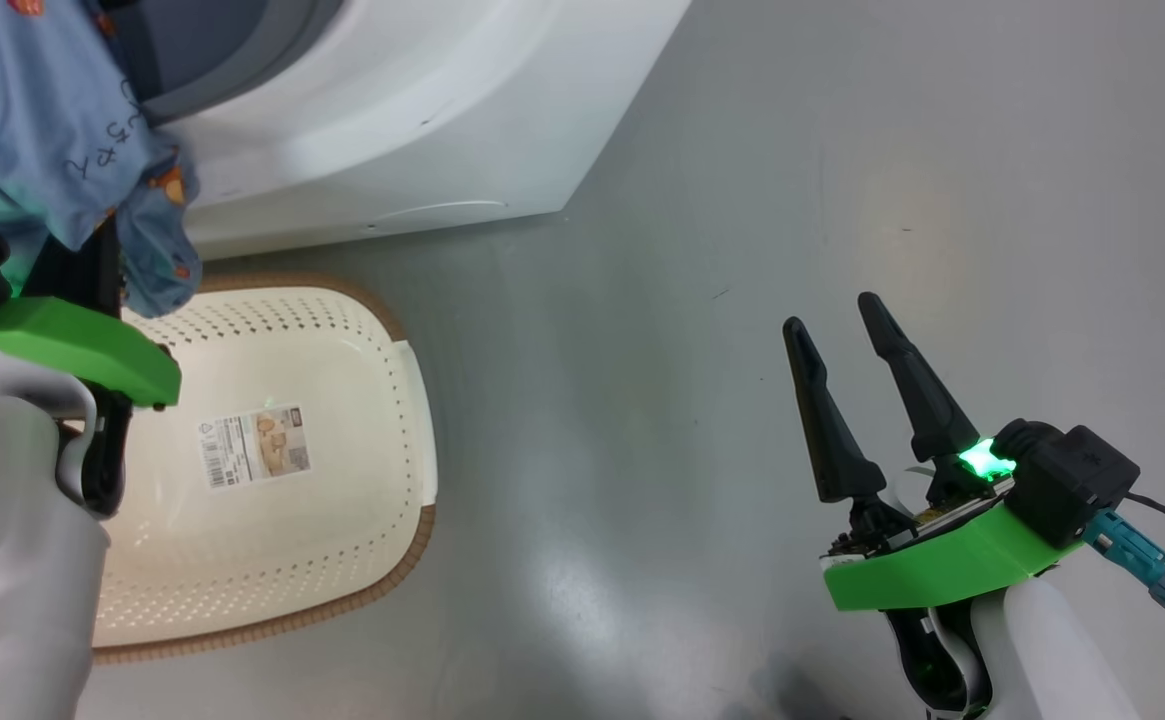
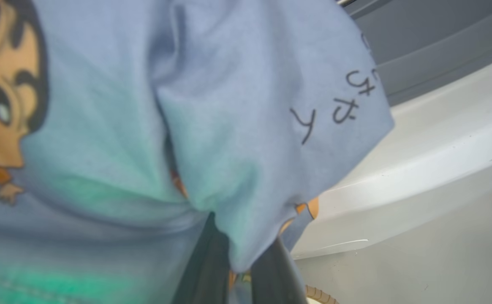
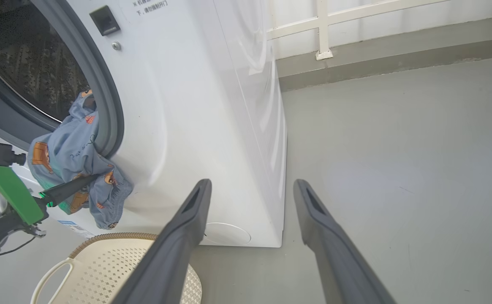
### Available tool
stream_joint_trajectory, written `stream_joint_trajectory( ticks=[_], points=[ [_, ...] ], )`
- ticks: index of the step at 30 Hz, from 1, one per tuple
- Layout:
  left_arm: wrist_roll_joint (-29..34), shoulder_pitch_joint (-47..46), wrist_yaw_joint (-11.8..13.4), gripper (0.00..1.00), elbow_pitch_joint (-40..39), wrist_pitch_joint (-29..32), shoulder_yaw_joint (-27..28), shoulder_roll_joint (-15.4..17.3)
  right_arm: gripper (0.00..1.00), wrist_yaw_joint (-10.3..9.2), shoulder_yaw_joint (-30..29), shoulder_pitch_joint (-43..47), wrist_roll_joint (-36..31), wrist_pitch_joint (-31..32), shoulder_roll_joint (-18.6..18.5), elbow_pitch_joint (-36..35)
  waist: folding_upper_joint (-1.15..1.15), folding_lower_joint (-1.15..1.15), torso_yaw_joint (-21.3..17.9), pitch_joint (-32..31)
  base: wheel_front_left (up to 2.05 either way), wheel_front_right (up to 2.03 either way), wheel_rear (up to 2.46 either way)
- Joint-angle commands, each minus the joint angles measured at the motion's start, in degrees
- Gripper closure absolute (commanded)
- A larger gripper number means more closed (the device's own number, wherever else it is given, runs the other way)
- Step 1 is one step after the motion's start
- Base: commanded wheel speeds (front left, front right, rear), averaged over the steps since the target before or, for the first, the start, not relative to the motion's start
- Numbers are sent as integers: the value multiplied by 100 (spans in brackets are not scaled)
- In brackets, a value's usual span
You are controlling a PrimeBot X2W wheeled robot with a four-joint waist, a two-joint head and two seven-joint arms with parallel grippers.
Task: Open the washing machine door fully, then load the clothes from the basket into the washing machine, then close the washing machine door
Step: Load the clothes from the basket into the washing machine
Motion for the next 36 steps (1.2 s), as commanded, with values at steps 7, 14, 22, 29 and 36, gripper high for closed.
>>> stream_joint_trajectory(
  ticks=[7,14,22,29,36],
  points=[
    [-36,177,-16,100,-531,-32,292,257,0,9,71,-43,23,-27,36,-168,0,0,137,5,0,0,0],
    [114,762,-16,100,-1691,-32,790,285,0,9,-11,-3,7,-27,37,-198,0,0,261,-2,0,0,0],
    [267,613,-16,100,-2617,-32,927,415,0,9,-34,-67,19,-27,37,-206,0,0,329,42,0,0,0],
    [159,-358,-16,100,-2087,-31,540,701,0,9,42,-108,73,-27,37,-178,0,0,238,36,0,0,0],
    [-156,-1342,-16,100,-872,71,-208,914,0,9,134,-50,158,-27,37,-178,0,0,51,16,0,0,0]
  ],
)
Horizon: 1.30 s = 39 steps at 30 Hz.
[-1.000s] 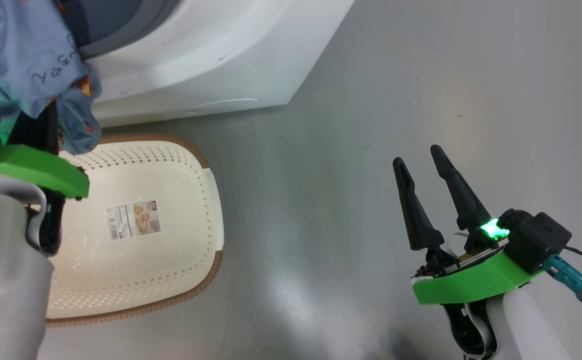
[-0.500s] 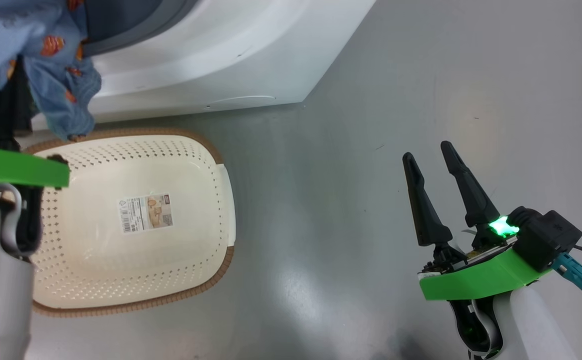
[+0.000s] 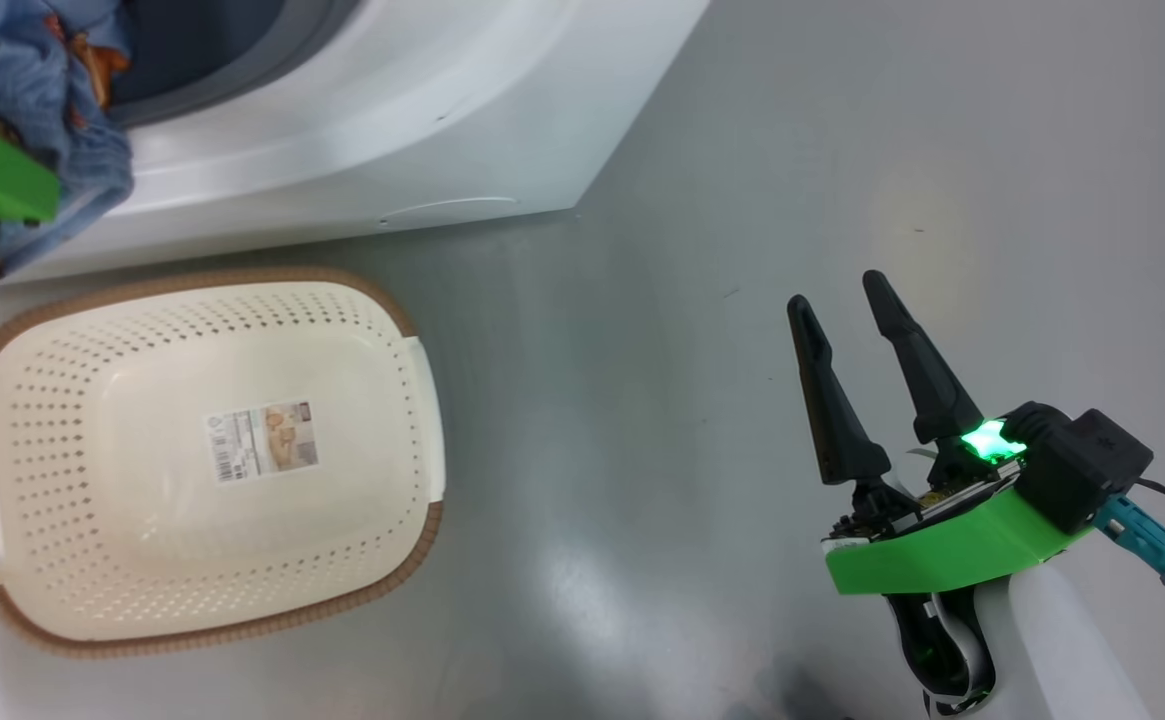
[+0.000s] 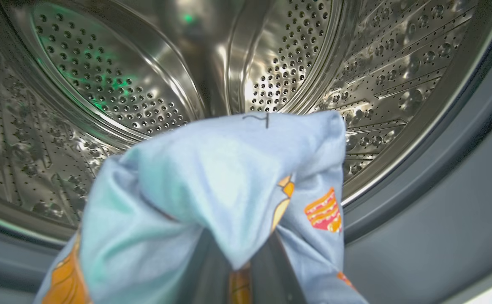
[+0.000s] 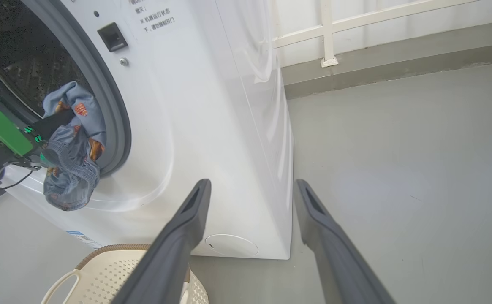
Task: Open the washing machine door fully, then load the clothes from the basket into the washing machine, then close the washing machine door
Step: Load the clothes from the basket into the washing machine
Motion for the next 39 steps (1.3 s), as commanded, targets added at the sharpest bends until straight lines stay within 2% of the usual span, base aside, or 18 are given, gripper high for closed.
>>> stream_joint_trajectory(
  ticks=[1,8,15,19,23,26,27,29,30,34,39],
  points=[
    [-89,-287,-16,100,76,20,8,308,0,9,156,96,51,-27,35,-127,0,0,-62,-2,0,0,0],
    [-453,-1130,-17,100,976,16,-530,404,0,9,295,58,110,-27,35,-105,0,0,-255,24,0,0,0],
    [-412,-1868,-13,100,1180,-84,-491,557,0,9,349,20,138,-27,35,-133,0,0,-382,126,0,0,0],
    [-62,-2057,110,100,340,-89,152,636,0,9,361,-11,163,-27,35,-176,0,0,-432,238,0,0,0],
    [405,-1806,116,100,-421,-90,719,555,0,9,363,-43,178,-27,35,-196,0,0,-447,309,0,0,0],
    [573,-1495,68,100,-436,-91,950,401,0,9,371,-58,181,-27,35,-185,0,0,-434,317,0,0,0],
    [639,-1423,48,81,-326,-91,917,378,0,9,376,-61,179,-27,35,-177,0,0,-427,314,0,0,0],
    [672,-1342,15,58,-44,-91,853,335,0,9,386,-67,179,-27,35,-164,0,0,-423,302,0,0,0],
    [658,-1316,4,0,179,-91,781,311,0,9,387,-67,179,-27,35,-158,0,0,-416,294,0,0,0],
    [636,-1423,-12,0,652,-91,519,285,0,9,389,-68,171,-27,35,-153,0,0,-393,289,0,0,0],
    [412,-1466,-15,0,830,-91,297,284,0,9,379,-75,162,-27,35,-161,0,0,-360,285,0,0,0]
  ],
)
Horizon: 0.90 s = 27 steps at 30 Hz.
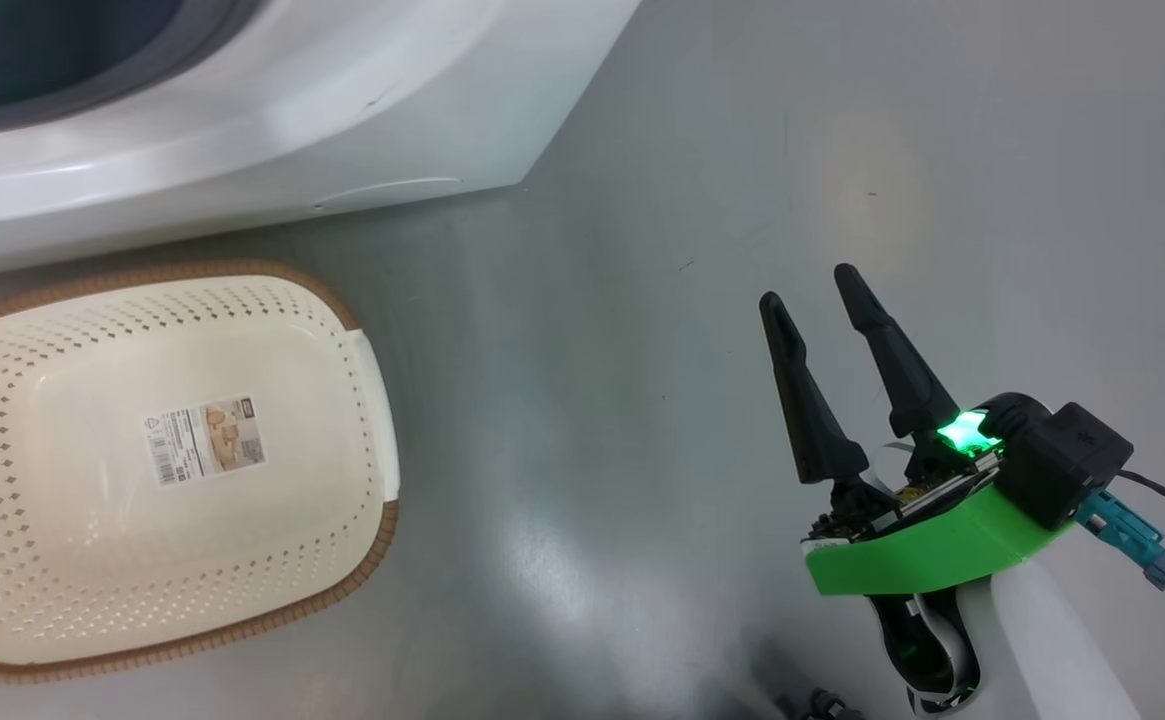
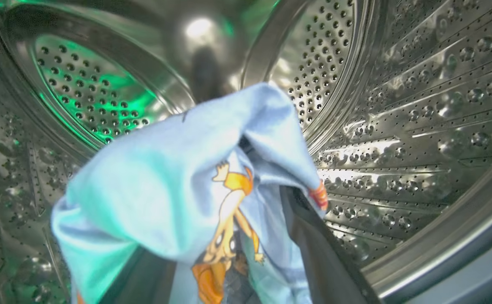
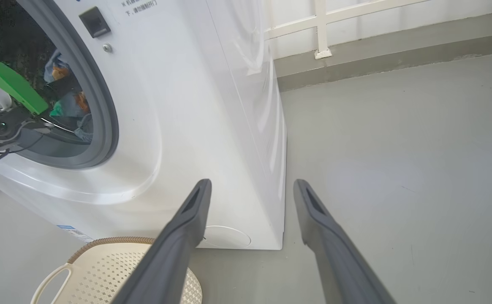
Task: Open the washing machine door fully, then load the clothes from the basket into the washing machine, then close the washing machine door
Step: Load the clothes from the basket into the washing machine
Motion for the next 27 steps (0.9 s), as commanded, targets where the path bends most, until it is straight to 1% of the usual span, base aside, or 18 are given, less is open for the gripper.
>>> stream_joint_trajectory(
  ticks=[1,6,11,20,27],
  points=[
    [-124,-87,-15,0,-3,-28,25,237,0,9,139,27,73,-27,29,-127,0,0,18,-8,0,0,0],
    [-340,128,-15,0,73,-28,9,159,0,9,105,19,57,-27,29,-130,0,0,76,-22,0,0,0],
    [-407,414,-16,0,-71,-28,231,37,0,9,51,24,26,-27,29,-139,0,0,147,-41,0,0,0],
    [-95,1009,-16,0,-555,-28,584,-181,0,9,-35,53,-10,-27,29,-128,0,0,257,-130,0,0,0],
    [180,1557,-16,0,-1036,-28,852,-433,0,9,-96,125,-47,-27,29,-81,0,0,365,-303,0,0,0]
  ],
)
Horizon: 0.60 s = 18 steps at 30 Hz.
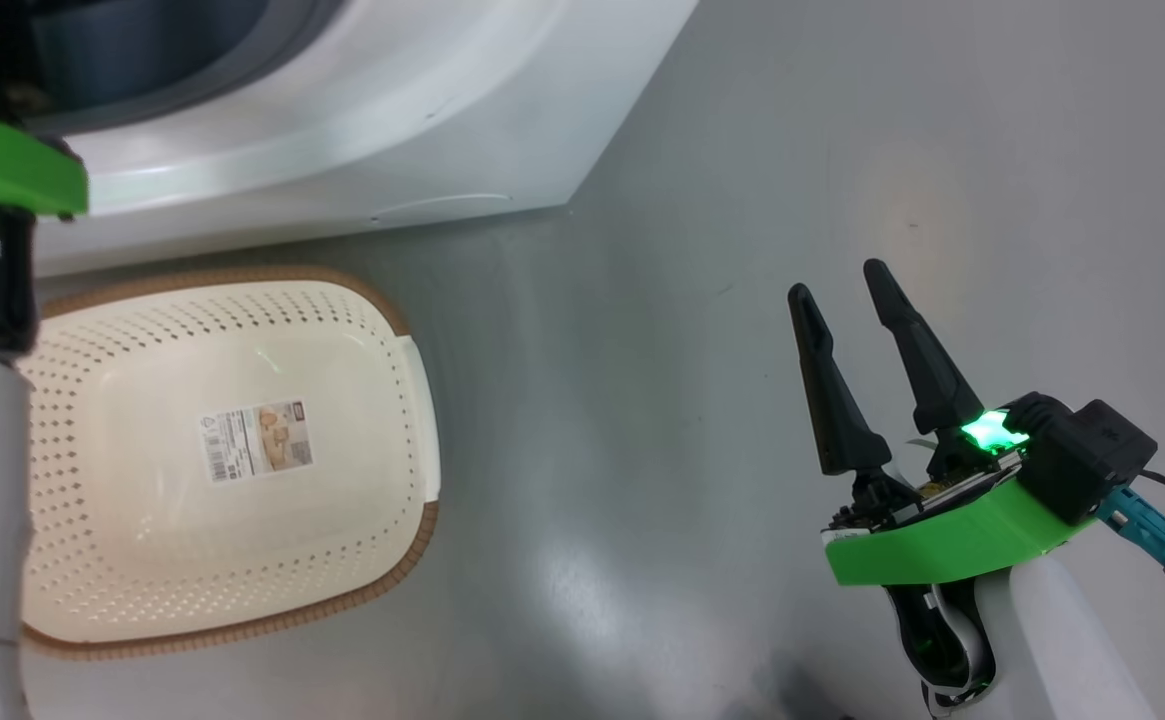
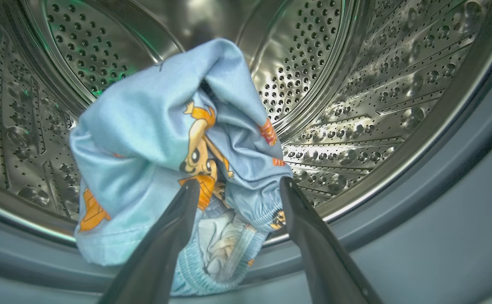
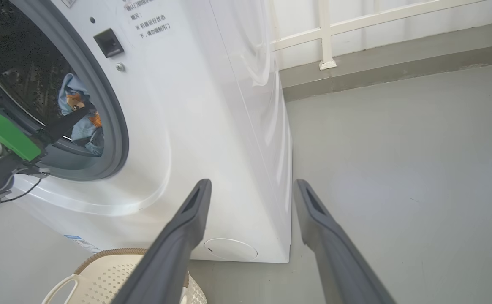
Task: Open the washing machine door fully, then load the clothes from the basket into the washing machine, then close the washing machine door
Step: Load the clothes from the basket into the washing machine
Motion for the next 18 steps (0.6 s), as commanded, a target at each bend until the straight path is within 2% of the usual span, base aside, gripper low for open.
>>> stream_joint_trajectory(
  ticks=[1,11,18],
  points=[
    [97,186,-16,0,-217,-29,165,196,0,9,117,128,-40,-27,30,-100,0,0,49,-93,0,0,0],
    [297,1313,-16,0,-779,-29,463,-239,0,9,-51,378,-157,-27,24,76,0,0,254,-719,0,0,0],
    [449,2048,-16,0,-1037,-29,533,-383,0,9,-118,627,-92,-27,-156,184,0,0,401,-1225,0,0,0]
  ],
)
